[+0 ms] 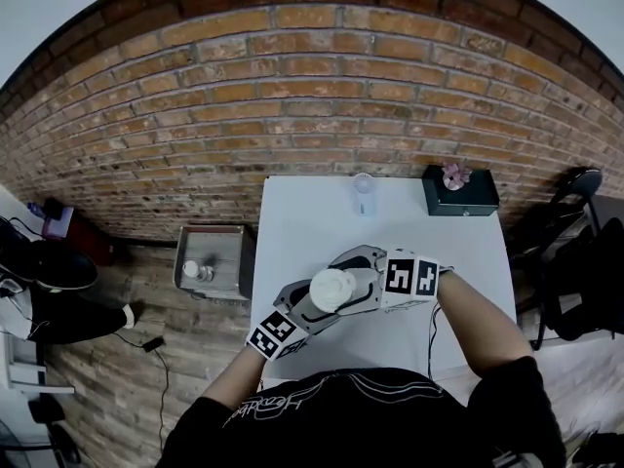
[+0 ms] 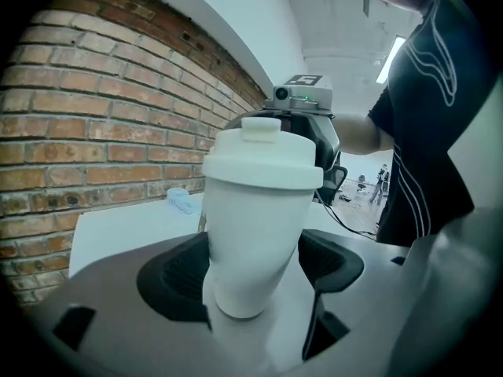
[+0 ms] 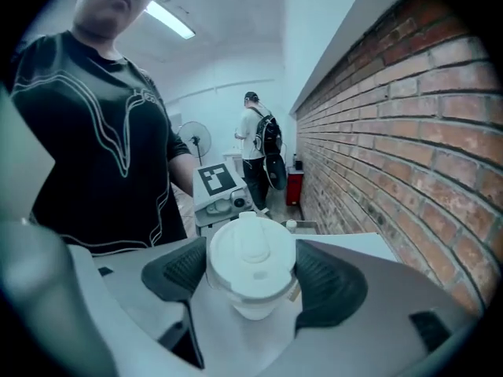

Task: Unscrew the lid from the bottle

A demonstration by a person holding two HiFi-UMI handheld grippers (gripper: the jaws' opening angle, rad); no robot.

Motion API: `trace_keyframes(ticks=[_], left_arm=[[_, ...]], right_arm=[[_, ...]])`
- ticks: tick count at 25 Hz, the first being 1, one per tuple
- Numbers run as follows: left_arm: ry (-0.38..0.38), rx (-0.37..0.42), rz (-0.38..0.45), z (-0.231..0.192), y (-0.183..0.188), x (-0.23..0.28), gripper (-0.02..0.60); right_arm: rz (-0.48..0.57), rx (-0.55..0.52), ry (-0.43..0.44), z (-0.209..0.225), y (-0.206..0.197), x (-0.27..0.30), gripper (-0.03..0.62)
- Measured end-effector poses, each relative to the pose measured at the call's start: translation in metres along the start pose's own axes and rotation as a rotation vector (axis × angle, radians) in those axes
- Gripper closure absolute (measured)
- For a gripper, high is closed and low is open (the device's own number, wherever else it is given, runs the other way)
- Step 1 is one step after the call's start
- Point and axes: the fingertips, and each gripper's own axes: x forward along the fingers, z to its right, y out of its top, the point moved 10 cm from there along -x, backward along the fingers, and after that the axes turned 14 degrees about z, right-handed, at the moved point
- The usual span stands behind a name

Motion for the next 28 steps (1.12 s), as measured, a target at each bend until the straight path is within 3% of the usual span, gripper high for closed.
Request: trace_keyframes(ticks=[7, 13, 17, 21, 28], left_arm=[[-0.039, 0.007, 0.008, -0.004, 0.000, -0.002, 0.209], [-0.039, 0.004, 0.008, -0.003, -0.001, -0.001, 0.209], [-0.030, 0.001, 0.018, -0.004, -0.003, 0.000, 0.209], [-0.022, -0.003, 0.021, -0.003, -0.004, -0.001, 0.209], [0.014, -0.019, 0.051, -0.001, -0.006, -0.001, 0.209]], right_arm=[[-0.094, -0.076, 0.209, 0.012, 0.012, 0.009, 0.247], [-0.106, -0.060, 0.221, 0.014, 0.012, 0.008, 0.246], [-0.079, 0.017, 0.137, 0.015, 0.011, 0.006, 0.245], [-0.021, 0.075, 0.002, 0.009, 0.015, -0.003, 0.187], [0.117, 0.197, -0.401, -0.020, 0.016, -0.007, 0.180]])
